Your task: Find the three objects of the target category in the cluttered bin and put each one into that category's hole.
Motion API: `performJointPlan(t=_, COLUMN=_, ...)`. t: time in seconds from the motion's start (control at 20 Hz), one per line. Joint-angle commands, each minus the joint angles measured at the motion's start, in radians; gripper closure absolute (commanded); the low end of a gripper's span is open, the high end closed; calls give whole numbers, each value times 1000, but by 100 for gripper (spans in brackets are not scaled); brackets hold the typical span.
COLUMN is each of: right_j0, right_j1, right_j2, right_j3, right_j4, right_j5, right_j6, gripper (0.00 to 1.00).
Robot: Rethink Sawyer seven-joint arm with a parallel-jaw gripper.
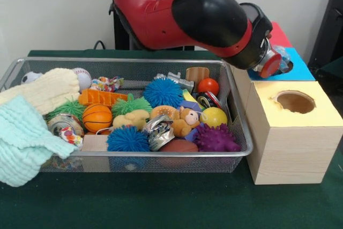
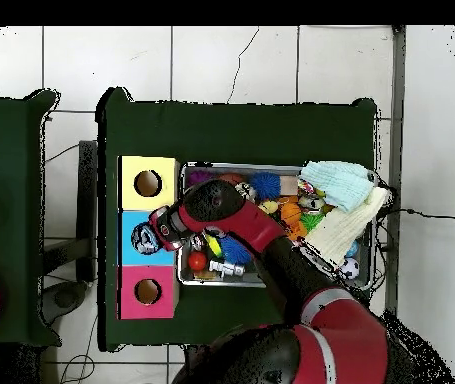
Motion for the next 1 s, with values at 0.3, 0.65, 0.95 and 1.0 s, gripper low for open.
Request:
performJointPlan(t=0.3, right_j0=16, right_j1=6, right_j2=-368, right_j3=-63, right_j4=-166, right_j5=-211, right_j6=172, gripper=0)
performJointPlan(t=0.65, right_j0=18, right_j1=-67, right_j2=-409, right_j3=-17, right_j4=-168, right_j5=-161, right_j6=151, gripper=0)
performJointPlan(t=0.95, right_j0=-7, right_j1=-120, right_j2=-400, right_j3=34, right_j4=-140, right_j5=-138, right_j6=132, gripper=0)
performJointPlan(t=1.0, right_j0=-33, right_j1=-127, right_j2=-372, right_j3=59, right_j4=-102, right_j5=-125, right_j6=123, gripper=0)
